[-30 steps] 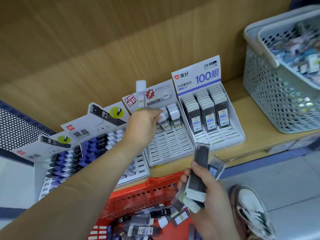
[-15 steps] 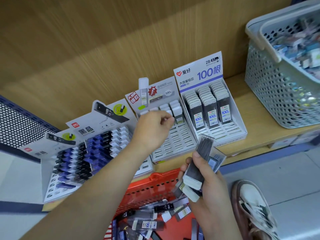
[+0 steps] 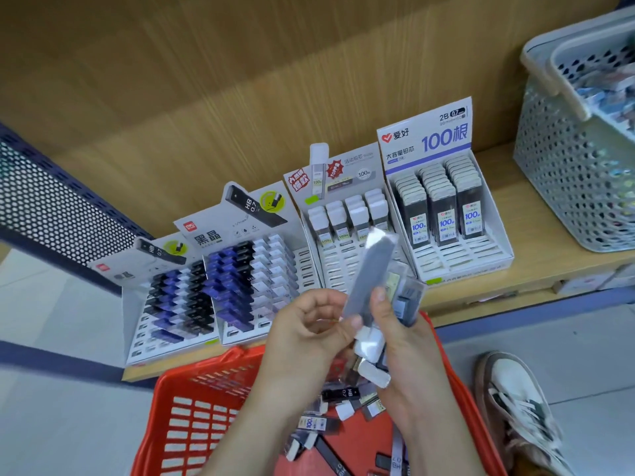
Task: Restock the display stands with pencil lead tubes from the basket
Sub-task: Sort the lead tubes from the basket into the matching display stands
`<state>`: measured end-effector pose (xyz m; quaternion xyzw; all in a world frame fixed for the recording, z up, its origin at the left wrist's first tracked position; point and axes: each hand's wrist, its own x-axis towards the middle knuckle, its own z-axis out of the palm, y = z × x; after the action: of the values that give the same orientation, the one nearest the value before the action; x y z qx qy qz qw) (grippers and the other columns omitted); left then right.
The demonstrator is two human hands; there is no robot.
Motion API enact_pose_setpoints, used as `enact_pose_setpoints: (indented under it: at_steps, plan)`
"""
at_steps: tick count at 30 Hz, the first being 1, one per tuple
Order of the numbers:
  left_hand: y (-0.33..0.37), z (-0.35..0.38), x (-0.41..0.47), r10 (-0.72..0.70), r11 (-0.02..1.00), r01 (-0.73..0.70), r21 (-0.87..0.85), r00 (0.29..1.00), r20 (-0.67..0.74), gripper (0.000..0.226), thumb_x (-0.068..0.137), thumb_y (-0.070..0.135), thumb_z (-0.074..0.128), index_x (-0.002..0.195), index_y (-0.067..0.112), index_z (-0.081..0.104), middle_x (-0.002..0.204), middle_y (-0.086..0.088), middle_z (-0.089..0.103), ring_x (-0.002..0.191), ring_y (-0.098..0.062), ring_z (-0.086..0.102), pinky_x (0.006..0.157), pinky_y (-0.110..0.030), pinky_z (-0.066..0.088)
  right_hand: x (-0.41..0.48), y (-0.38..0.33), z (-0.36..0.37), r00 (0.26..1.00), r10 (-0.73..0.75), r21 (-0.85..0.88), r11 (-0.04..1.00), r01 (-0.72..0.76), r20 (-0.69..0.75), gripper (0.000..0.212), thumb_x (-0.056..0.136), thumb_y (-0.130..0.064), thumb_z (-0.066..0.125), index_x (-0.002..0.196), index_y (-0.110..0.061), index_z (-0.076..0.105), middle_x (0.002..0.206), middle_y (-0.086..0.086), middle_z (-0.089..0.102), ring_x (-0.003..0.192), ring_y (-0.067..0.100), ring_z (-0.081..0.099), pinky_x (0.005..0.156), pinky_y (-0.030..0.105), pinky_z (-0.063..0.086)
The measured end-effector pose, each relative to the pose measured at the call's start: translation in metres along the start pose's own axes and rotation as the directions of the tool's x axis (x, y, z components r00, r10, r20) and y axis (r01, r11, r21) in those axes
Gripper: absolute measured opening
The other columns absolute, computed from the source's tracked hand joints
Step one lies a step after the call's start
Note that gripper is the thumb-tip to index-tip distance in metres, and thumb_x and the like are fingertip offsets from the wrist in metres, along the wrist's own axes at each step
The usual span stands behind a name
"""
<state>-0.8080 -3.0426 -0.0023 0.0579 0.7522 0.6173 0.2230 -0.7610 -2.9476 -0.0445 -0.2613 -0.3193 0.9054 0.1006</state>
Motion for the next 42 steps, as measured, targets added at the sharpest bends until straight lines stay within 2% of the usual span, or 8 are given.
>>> enact_pose_setpoints:
  at_steps: [3,11,15,18,24,29,34,42]
  plan:
    - [0.003,-0.004,-0.002,0.067,0.992,-0.08,-0.097,0.99,-0.123,0.018,0.076,0.01,0.07,0.09,0.011,0.058,0.07,-0.004,0.068,0.056,-0.02,0.064,0.051,-0.027,0.053,-0.001,0.001,0.001,0.997,0.065,0.113,0.991,-0.07,0.047,0.032,0.075,-0.033,0.069,0.085,-0.003,0.064,0.074,0.013,0.065,0.061,0.025,0.063,0.051,0.034,0.052]
    - [0.003,-0.035,0.01,0.616,0.693,-0.452,0.562,0.777,-0.133,0.041,0.075,-0.019,0.064,0.074,0.022,0.065,0.098,0.014,0.064,0.092,-0.007,0.064,0.076,-0.012,0.049,0.005,0.004,-0.011,0.989,0.083,0.233,0.966,-0.11,0.123,0.065,0.039,-0.049,0.096,0.089,-0.014,0.073,0.083,0.013,0.069,0.059,0.02,0.065,0.042,0.026,0.049]
    - [0.009,-0.042,0.024,0.68,0.637,-0.481,0.603,0.719,-0.145,0.04,0.075,-0.019,0.063,0.075,0.02,0.065,0.103,0.017,0.063,0.097,-0.007,0.064,0.082,-0.017,0.051,0.002,-0.001,-0.015,0.974,0.09,0.064,0.992,-0.105,0.208,0.031,0.05,-0.023,0.096,0.074,-0.02,0.077,0.077,0.012,0.067,0.05,0.016,0.052,0.047,0.028,0.047]
    - [0.021,-0.033,0.032,0.641,0.666,-0.493,0.561,0.763,-0.091,0.039,0.078,-0.018,0.062,0.077,0.02,0.068,0.106,0.016,0.065,0.097,-0.006,0.065,0.083,-0.016,0.05,0.001,-0.008,-0.012,0.996,0.005,-0.009,1.0,-0.005,0.095,0.012,0.066,-0.007,0.073,0.067,-0.019,0.075,0.059,0.011,0.055,0.047,0.018,0.048,0.044,0.031,0.044]
    - [0.055,-0.004,0.041,0.34,0.905,-0.3,0.303,0.936,-0.088,0.027,0.085,0.013,0.068,0.11,0.025,0.068,0.085,0.012,0.072,0.07,-0.022,0.069,0.069,-0.031,0.058,0.012,-0.013,-0.029,0.98,-0.148,-0.173,0.977,0.125,-0.13,0.022,0.073,-0.007,0.083,0.09,-0.005,0.069,0.063,0.014,0.059,0.054,0.027,0.052,0.061,0.043,0.048]
    - [0.054,0.012,0.069,0.18,0.708,-0.242,0.664,0.97,0.162,0.023,0.078,0.024,0.078,0.091,0.034,0.062,0.081,-0.009,0.067,0.066,-0.023,0.062,0.069,-0.041,0.054,0.019,-0.009,-0.043,0.933,-0.13,-0.043,0.992,0.123,-0.336,0.029,0.077,-0.009,0.08,0.103,-0.005,0.068,0.08,0.014,0.063,0.073,0.026,0.056,0.072,0.047,0.046]
    - [0.054,0.047,0.094,0.326,0.775,-0.321,0.544,0.941,0.091,0.025,0.079,0.012,0.076,0.086,0.034,0.065,0.073,-0.009,0.067,0.067,-0.026,0.064,0.07,-0.039,0.054,0.019,-0.013,-0.052,0.815,-0.039,0.124,0.983,0.135,-0.578,0.063,0.063,-0.035,0.086,0.111,0.001,0.067,0.099,0.023,0.071,0.081,0.03,0.066,0.086,0.059,0.054]
    - [0.029,0.08,0.127,0.546,0.434,-0.522,0.734,0.801,0.246,0.024,0.086,0.017,0.07,0.108,0.024,0.067,0.067,0.012,0.046,0.061,-0.011,0.045,0.062,-0.025,0.04,0.017,-0.024,-0.051,0.85,0.008,0.243,0.96,0.142,-0.526,0.049,0.074,-0.019,0.079,0.109,0.011,0.064,0.057,0.009,0.062,0.046,0.018,0.057,0.048,0.031,0.052]
